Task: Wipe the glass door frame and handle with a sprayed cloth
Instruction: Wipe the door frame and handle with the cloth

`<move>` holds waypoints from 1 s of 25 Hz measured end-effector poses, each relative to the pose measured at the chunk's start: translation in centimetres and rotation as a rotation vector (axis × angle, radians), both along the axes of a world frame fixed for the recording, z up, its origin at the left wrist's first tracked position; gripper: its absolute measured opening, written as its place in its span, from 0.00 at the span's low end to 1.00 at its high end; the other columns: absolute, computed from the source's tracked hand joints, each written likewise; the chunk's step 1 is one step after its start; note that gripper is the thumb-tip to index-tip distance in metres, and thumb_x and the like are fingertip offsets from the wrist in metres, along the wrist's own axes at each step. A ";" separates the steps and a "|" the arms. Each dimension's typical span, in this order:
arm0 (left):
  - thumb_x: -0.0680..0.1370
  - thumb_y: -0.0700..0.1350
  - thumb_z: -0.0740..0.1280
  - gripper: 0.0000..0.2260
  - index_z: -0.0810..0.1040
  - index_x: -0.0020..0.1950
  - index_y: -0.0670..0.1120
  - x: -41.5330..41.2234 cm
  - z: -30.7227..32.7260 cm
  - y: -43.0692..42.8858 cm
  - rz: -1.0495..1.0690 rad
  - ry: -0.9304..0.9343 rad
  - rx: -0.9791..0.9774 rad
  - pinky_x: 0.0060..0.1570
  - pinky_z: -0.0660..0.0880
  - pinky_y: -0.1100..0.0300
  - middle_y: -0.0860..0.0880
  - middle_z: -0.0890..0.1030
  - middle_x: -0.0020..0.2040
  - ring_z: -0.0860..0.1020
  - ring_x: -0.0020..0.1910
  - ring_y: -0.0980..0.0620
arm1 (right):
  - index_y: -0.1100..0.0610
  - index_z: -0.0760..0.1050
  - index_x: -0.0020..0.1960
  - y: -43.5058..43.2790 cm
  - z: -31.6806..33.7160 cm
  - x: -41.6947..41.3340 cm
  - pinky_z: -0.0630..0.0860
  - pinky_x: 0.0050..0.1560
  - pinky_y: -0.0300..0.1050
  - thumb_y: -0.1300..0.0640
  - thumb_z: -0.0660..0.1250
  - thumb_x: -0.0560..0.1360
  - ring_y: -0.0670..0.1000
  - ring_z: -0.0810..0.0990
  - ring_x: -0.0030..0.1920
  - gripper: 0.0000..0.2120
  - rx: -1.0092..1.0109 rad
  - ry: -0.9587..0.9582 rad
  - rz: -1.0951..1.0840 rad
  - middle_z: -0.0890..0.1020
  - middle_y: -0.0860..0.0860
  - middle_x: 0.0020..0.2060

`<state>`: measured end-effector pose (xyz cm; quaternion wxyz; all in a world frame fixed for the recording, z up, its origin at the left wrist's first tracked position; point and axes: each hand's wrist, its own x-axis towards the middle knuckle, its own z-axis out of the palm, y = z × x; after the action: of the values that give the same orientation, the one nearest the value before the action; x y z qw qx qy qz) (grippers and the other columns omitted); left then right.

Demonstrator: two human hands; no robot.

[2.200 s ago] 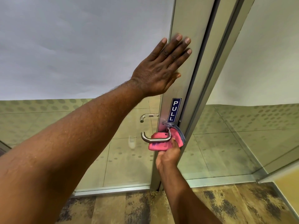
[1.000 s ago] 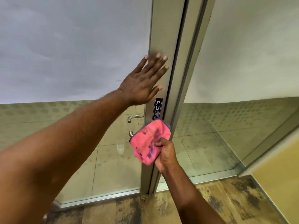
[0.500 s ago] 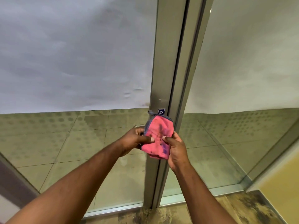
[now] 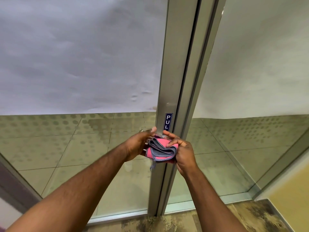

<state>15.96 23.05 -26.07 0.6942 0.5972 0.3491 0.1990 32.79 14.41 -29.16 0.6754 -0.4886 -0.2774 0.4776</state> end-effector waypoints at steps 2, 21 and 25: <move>0.71 0.51 0.77 0.18 0.81 0.57 0.45 0.3 -0.5 0.1 -0.024 0.045 0.103 0.37 0.79 0.58 0.43 0.84 0.49 0.82 0.42 0.48 | 0.58 0.86 0.54 0.1 -0.6 0.3 0.83 0.39 0.51 0.62 0.66 0.67 0.56 0.87 0.51 0.18 0.015 0.033 -0.028 0.87 0.51 0.58; 0.83 0.50 0.62 0.24 0.69 0.78 0.46 3.1 3.3 5.7 0.160 0.391 1.747 0.81 0.56 0.42 0.42 0.65 0.82 0.58 0.83 0.43 | 0.53 0.75 0.53 2.4 -7.2 0.9 0.80 0.46 0.51 0.71 0.68 0.73 0.56 0.80 0.45 0.16 -0.038 0.107 -0.602 0.81 0.56 0.47; 0.85 0.50 0.53 0.27 0.54 0.85 0.47 5.4 7.1 9.6 0.052 0.590 2.058 0.83 0.45 0.43 0.41 0.52 0.85 0.46 0.85 0.44 | 0.53 0.76 0.64 2.6 -8.9 2.0 0.79 0.43 0.32 0.66 0.73 0.74 0.57 0.83 0.56 0.21 -0.130 -0.177 -0.629 0.82 0.54 0.58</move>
<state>21.36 32.63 -18.94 -0.2593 0.9125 0.1802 0.2600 34.82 16.96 -38.02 0.7304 -0.6321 -0.1395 0.2178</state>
